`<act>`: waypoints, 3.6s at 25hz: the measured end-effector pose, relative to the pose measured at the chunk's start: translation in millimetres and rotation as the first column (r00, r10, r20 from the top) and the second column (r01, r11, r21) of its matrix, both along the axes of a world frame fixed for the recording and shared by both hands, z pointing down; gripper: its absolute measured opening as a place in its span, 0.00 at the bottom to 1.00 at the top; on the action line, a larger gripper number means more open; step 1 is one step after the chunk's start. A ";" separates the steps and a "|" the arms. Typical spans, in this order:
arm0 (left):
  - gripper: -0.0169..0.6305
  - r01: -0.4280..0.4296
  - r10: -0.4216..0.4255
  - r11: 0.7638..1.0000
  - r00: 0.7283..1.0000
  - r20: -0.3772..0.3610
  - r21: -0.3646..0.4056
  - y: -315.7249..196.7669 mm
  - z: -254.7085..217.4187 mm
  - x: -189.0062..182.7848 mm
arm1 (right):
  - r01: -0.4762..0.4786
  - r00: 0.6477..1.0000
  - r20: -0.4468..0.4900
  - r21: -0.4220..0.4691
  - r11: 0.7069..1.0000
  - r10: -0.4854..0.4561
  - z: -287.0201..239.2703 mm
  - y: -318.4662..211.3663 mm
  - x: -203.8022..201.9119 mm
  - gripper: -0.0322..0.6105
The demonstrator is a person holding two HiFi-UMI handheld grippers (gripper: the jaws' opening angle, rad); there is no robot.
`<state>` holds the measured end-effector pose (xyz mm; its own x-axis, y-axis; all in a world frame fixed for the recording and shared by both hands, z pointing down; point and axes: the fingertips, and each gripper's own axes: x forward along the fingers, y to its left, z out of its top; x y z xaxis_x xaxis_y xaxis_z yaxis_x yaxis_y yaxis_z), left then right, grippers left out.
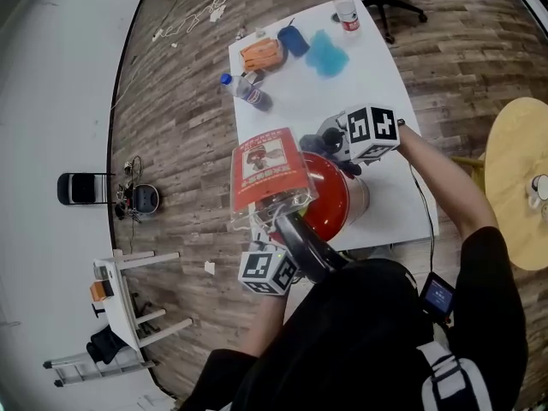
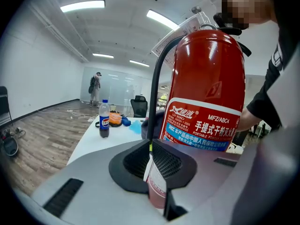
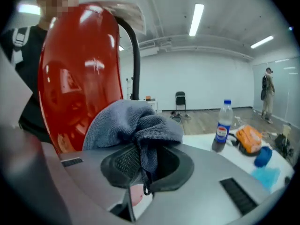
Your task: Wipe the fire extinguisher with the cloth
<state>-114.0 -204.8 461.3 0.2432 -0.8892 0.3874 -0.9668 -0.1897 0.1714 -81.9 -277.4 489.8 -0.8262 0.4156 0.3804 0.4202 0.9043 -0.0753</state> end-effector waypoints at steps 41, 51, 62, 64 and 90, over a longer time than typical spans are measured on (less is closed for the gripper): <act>0.08 -0.273 0.277 0.961 0.958 -0.074 0.050 27.8 19.5 5.2 | -0.757 0.574 -0.497 -0.018 0.653 0.651 146.7 106.1 106.9 0.15; 0.08 -0.358 0.365 0.931 0.921 -0.135 0.073 68.0 22.1 -12.9 | -0.970 0.229 -0.399 -0.168 0.175 0.888 37.1 123.1 106.5 0.15; 0.08 -0.372 0.395 0.916 0.903 -0.167 0.152 88.4 0.9 -57.0 | -0.999 -0.032 0.058 0.032 -0.034 0.998 -148.0 140.9 86.6 0.15; 0.08 -0.392 0.424 0.901 0.887 -0.184 0.186 95.3 -8.8 -57.4 | -0.997 -0.037 0.017 -0.071 -0.036 0.999 -146.4 148.9 74.1 0.15; 0.10 -0.822 0.877 0.425 0.478 0.052 0.380 135.5 -96.6 -12.8 | -0.673 0.693 -0.120 0.249 0.697 0.711 -100.1 220.3 -42.8 0.16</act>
